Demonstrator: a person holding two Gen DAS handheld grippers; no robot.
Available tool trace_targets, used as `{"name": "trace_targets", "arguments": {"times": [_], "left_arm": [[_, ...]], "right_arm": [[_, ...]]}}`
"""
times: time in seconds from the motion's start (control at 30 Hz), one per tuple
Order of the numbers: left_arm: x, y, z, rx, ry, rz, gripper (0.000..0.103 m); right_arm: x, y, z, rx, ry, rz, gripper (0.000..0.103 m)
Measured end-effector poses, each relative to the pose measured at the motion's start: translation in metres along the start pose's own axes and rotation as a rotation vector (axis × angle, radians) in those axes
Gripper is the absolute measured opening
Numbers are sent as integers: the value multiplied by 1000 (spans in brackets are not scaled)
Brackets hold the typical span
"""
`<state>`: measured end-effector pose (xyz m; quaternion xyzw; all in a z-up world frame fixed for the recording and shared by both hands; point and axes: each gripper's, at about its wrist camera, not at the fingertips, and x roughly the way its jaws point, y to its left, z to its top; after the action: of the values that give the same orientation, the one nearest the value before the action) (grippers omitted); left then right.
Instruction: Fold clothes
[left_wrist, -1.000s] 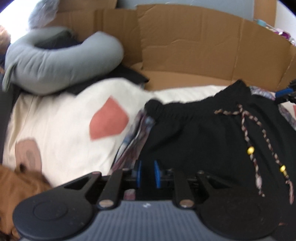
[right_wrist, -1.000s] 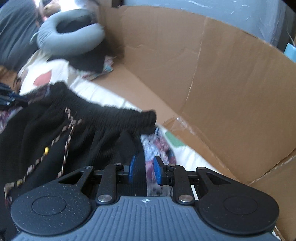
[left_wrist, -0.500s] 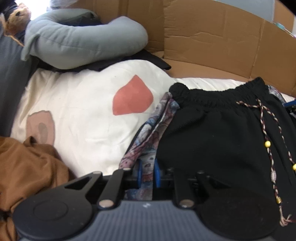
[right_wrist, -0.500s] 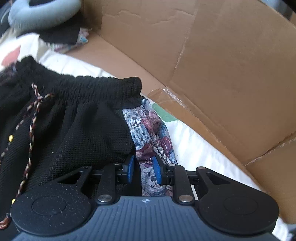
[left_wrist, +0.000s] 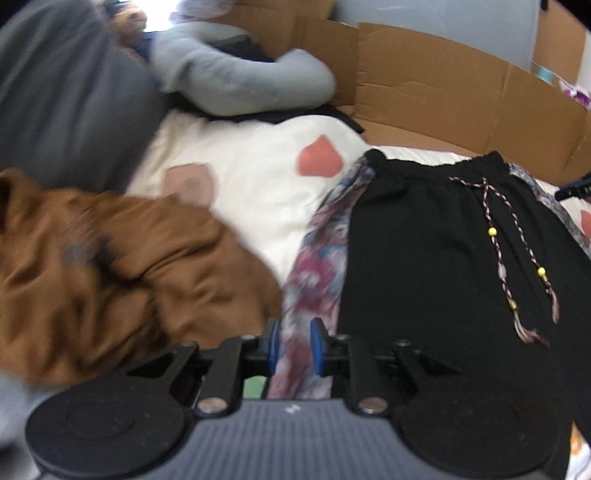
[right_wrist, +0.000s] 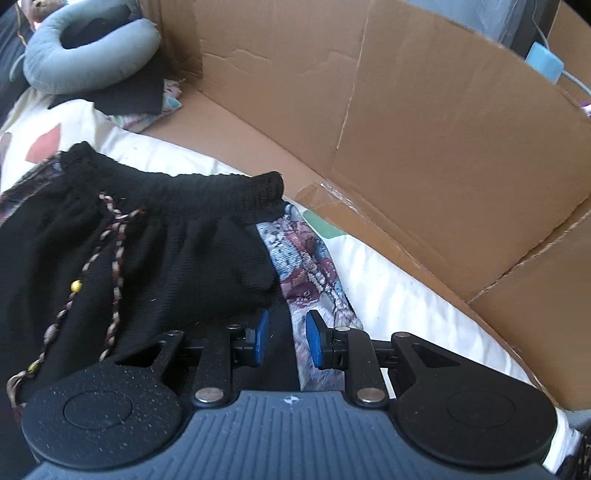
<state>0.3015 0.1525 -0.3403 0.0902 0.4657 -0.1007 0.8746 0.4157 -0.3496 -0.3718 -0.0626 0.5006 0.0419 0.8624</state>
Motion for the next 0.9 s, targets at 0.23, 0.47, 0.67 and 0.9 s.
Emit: {"name": "trace_targets", "arguments": {"times": [0.23, 0.47, 0.67, 0.9], "left_arm": [[-64, 30, -33, -95, -8, 56, 33], [-109, 56, -62, -169, 21, 116, 33], [-137, 58, -85, -180, 24, 100, 32], [-146, 53, -102, -190, 40, 48, 32]], "right_arm": [[-47, 11, -15, -2, -9, 41, 30], [-102, 22, -40, 12, -32, 90, 30], [-148, 28, -56, 27, -68, 100, 31], [-194, 29, -79, 76, -100, 116, 35]]}}
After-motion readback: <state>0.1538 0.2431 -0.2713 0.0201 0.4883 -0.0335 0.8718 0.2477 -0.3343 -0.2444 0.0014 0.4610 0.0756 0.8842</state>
